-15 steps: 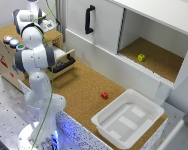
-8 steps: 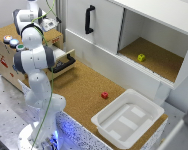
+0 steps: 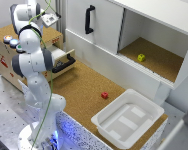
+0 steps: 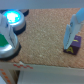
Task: Put the purple block on top of the drawer
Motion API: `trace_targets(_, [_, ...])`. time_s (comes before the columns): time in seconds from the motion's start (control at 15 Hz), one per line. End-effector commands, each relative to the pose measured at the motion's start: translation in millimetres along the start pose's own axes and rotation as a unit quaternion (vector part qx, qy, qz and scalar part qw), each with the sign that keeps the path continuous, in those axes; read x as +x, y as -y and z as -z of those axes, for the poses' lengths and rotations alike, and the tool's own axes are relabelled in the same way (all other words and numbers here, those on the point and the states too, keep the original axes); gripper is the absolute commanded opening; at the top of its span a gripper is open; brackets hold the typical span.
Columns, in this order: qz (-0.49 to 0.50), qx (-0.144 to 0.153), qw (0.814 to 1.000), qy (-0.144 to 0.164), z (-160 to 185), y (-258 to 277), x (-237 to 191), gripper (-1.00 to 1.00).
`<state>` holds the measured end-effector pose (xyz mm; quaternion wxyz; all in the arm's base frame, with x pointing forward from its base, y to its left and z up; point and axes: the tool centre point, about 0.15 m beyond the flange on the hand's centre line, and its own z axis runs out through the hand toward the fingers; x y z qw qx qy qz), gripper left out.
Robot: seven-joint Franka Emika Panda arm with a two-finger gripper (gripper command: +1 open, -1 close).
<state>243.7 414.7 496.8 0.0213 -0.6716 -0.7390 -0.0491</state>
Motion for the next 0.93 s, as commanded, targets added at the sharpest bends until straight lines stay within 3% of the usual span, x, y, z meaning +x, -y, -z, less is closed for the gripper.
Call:
trace_targets(0.0, [-0.070, 0.090, 0.992, 0.056, -2, 11, 72, 1.00])
trace_targets(0.07, [-0.095, 0.091, 0.990, 0.058, -1, 17, 80, 1.00])
trace_targets(0.2, [-0.158, 0.065, 0.982, 0.085, 10, 29, 93, 1.00])
trace_targets(0.33, [-0.185, 0.024, 0.971, 0.146, 27, 41, 107, 1.00])
trace_targets(0.6, [-0.231, 0.009, 0.953, 0.197, 28, 70, 135, 1.00])
trace_targets(0.73, [-0.214, -0.001, 0.954, 0.208, 22, 76, 163, 1.00])
trace_targets(0.87, [-0.204, -0.004, 0.959, 0.197, 19, 74, 180, 1.00])
